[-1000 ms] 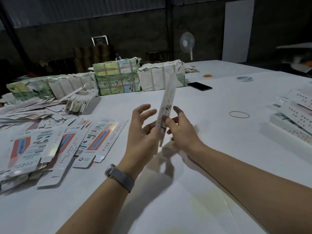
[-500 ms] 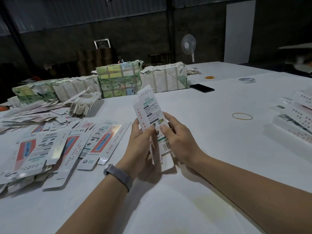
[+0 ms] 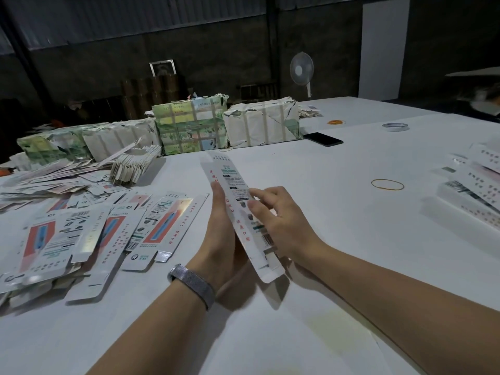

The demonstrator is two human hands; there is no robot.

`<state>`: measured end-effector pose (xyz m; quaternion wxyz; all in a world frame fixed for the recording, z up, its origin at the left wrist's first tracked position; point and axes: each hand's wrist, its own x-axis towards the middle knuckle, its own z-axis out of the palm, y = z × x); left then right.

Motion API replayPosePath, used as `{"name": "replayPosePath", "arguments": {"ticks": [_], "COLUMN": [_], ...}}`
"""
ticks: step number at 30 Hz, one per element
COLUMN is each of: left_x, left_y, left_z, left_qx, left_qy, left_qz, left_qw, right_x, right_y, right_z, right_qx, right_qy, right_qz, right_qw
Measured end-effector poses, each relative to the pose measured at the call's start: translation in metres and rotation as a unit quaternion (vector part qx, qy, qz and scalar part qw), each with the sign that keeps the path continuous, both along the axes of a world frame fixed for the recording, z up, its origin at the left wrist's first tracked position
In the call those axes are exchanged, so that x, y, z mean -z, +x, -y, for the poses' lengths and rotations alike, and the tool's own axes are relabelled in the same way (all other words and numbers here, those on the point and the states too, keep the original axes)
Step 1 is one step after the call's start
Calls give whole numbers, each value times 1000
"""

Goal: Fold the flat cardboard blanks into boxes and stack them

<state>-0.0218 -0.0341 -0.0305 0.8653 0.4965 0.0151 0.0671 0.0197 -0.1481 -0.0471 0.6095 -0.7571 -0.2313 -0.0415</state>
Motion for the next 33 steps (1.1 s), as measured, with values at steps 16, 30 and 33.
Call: {"name": "replayPosePath", "arguments": {"ticks": [16,30,33], "left_x": [9,12,13], "left_y": [3,3,4], "left_z": [6,6,4], "left_qx": [29,0,-4], "left_qy": [65,155,155], "left_qz": [-8,11,7], "left_qw": [997,988,988], "right_x": [-6,-10,-6], "right_y": [-5,-2,0], "right_z": [-1,9,9], "right_qx": [-109,-104,-105], "right_qy": [80,85,100], "right_qz": [-80,-66,-71], "right_qw": [988,989,987]}}
